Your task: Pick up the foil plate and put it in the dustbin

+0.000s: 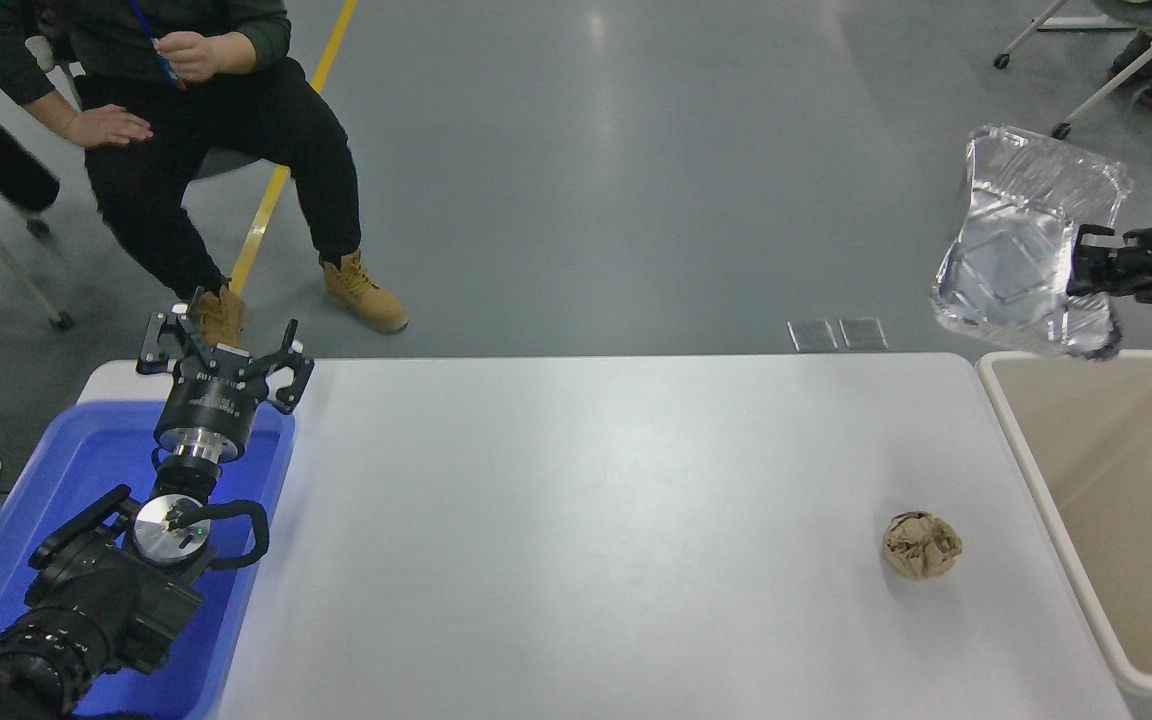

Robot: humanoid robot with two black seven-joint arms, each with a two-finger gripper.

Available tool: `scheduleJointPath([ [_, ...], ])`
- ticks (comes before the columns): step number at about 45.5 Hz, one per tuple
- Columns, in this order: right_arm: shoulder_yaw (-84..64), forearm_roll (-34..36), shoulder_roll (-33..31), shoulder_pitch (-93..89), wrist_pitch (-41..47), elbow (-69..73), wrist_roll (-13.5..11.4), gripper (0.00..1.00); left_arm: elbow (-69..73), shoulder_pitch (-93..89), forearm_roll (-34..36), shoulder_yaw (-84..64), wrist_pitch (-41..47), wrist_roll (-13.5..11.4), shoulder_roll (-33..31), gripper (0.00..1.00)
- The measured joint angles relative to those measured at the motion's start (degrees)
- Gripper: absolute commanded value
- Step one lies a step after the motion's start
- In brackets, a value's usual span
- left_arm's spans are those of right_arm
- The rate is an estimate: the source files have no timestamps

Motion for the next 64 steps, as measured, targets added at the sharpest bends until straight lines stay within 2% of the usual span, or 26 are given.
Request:
scheduleJointPath([
  [27,7.0,21.1,-1.2,-32.2,-25.4,-15.6,-0.4,0.00,0.0,0.0,0.0,0.0,0.0,0.0,0.0,0.99],
  [45,22.5,24.2,2.0,-52.1,-34.5,-20.9,-0.3,0.00,0.0,0.0,0.0,0.0,0.0,0.0,0.0,0.99],
  [62,29.3,24.4,4.2,-59.2,-37.4,-22.1,-0.2,0.00,0.0,0.0,0.0,0.0,0.0,0.0,0.0,0.99],
  [64,29.5,24.4,4.3,-59.5,-37.5,-22.1,-0.2,0.04,0.0,0.0,0.0,0.0,0.0,0.0,0.0,0.99],
])
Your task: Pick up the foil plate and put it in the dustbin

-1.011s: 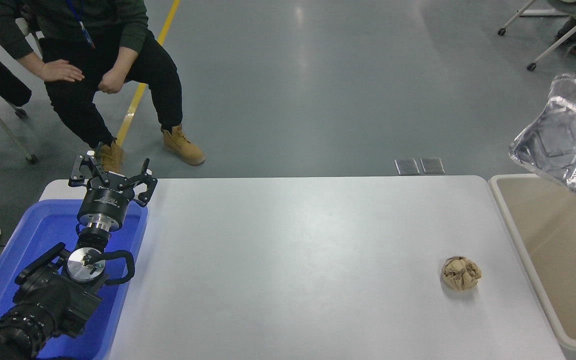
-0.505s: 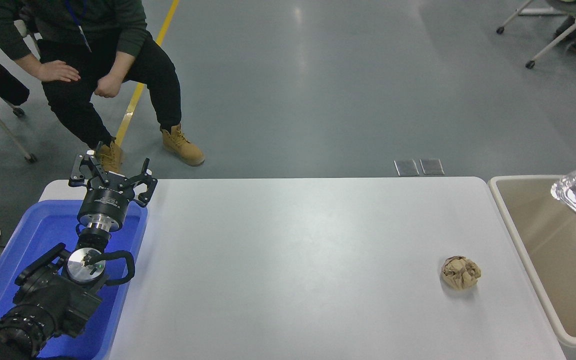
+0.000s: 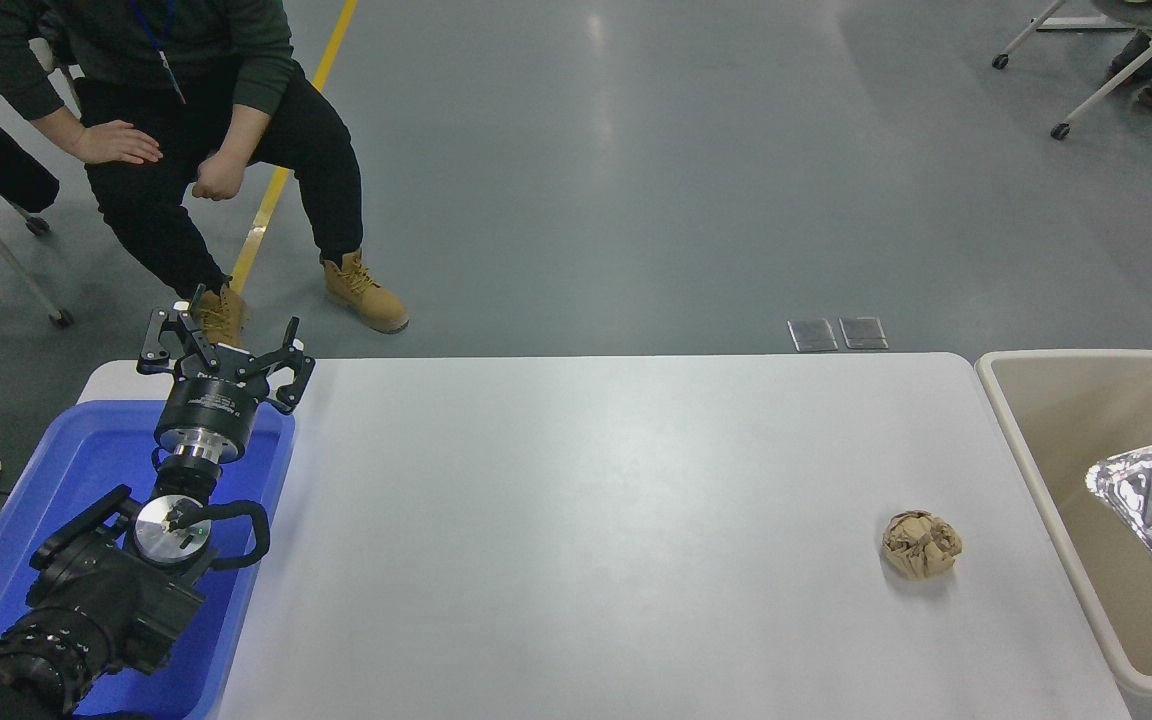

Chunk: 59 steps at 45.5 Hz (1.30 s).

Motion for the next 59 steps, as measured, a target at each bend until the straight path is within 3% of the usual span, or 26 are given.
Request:
scheduleJointPath([
  [2,0.2,0.0,0.1,-0.2,-0.1,-0.1,0.0,0.16,0.0,0.0,0.0,0.0,0.0,0.0,0.0,0.99],
  [6,0.9,0.0,0.2,-0.5,-0.2,-0.1,0.0,0.57,0.0,0.0,0.0,0.0,0.0,0.0,0.0,0.99],
  [12,1.9,0.0,0.2,-0.5,-0.6,-0.2,0.0,0.97,0.0,0.0,0.0,0.0,0.0,0.0,0.0,0.99],
  [13,2.0,0.0,0.2,-0.5,-0.7,-0.2,0.0,0.99,0.0,0.0,0.0,0.0,0.0,0.0,0.0,0.99],
  [33,3.3,-1.1,-2.5,4.4,-2.1,0.1,0.0,1.00,0.0,0.0,0.0,0.0,0.0,0.0,0.0,0.99],
  [48,2.7,-9.6,-9.3,19.9,-1.6,1.9,-0.1,1.00,0.0,0.0,0.0,0.0,0.0,0.0,0.0,0.99],
  [59,-2.6,-15.9,-9.3,33.6,-1.2,4.5,0.0,1.00,0.0,0.0,0.0,0.0,0.0,0.0,0.0,0.99],
])
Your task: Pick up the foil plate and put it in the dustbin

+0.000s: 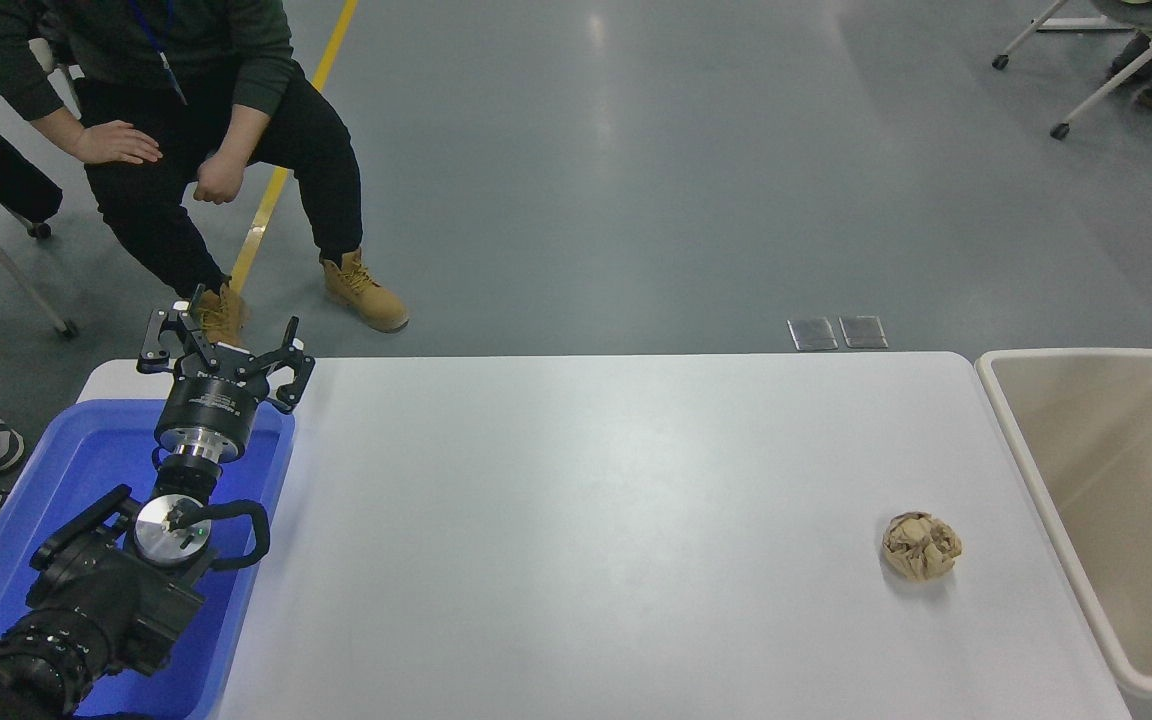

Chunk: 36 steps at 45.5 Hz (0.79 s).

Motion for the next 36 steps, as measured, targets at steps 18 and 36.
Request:
scheduleJointPath([
  [18,-12.4,-3.3,8.9,19.5,7.0,9.2,-0.1,1.00,0.0,0.0,0.0,0.0,0.0,0.0,0.0,0.99],
  [36,-16.2,-5.5,13.6,33.6,31.9,14.5,-0.3,1.00,0.0,0.0,0.0,0.0,0.0,0.0,0.0,0.99],
])
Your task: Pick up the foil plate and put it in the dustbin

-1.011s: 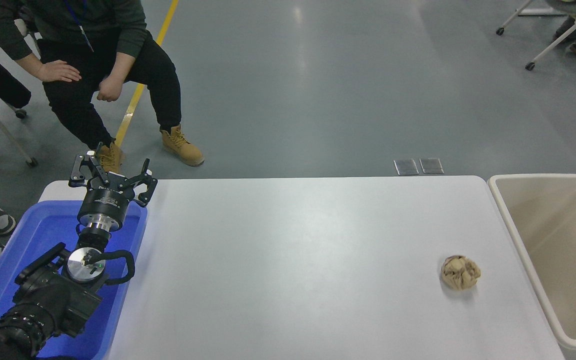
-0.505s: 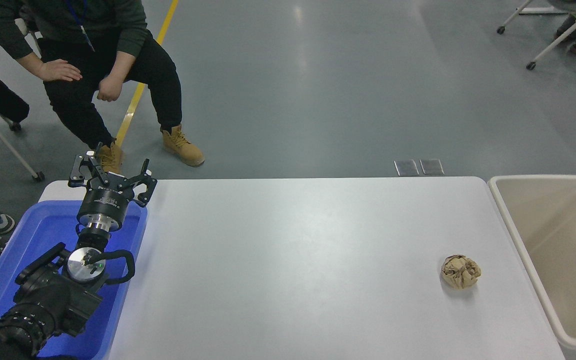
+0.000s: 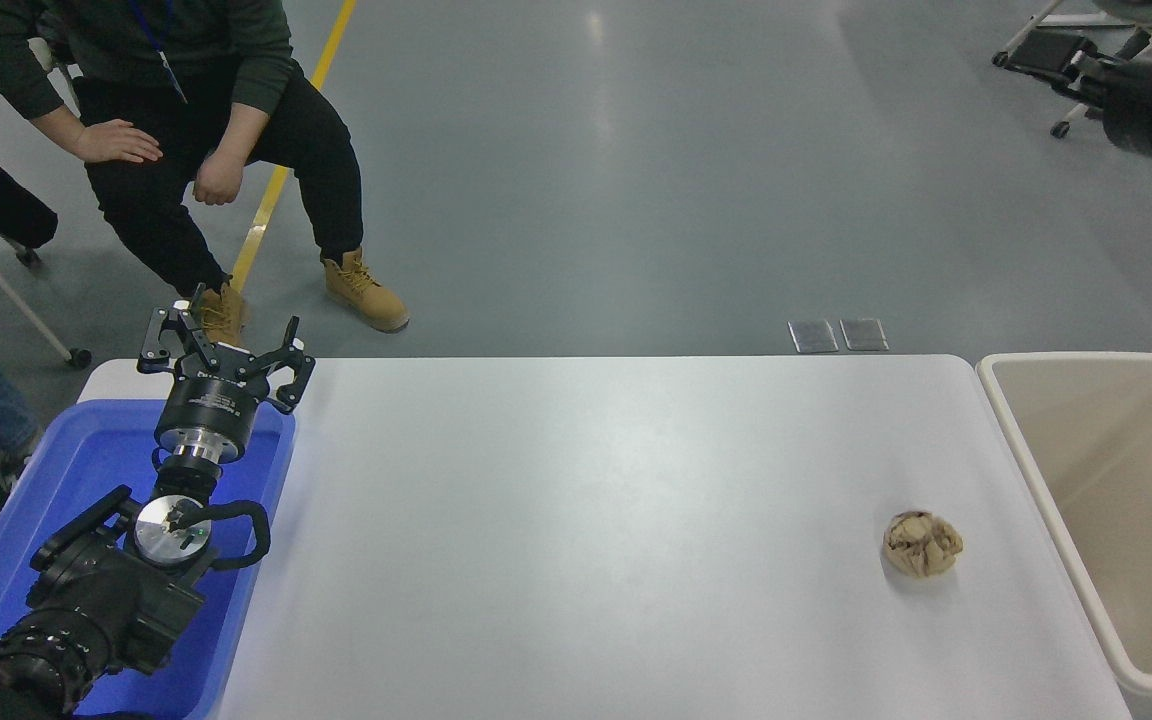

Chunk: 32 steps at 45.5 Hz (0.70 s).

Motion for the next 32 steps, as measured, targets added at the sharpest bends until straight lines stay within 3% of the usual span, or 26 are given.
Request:
scheduleJointPath([
  [19,-7.3,-6.8,5.3,10.7,18.3,13.1,-0.4,1.00,0.0,0.0,0.0,0.0,0.0,0.0,0.0,0.99],
  [32,-9.9,-7.4,9.0,13.7,24.3,17.9,-3.1,1.00,0.0,0.0,0.0,0.0,0.0,0.0,0.0,0.99],
])
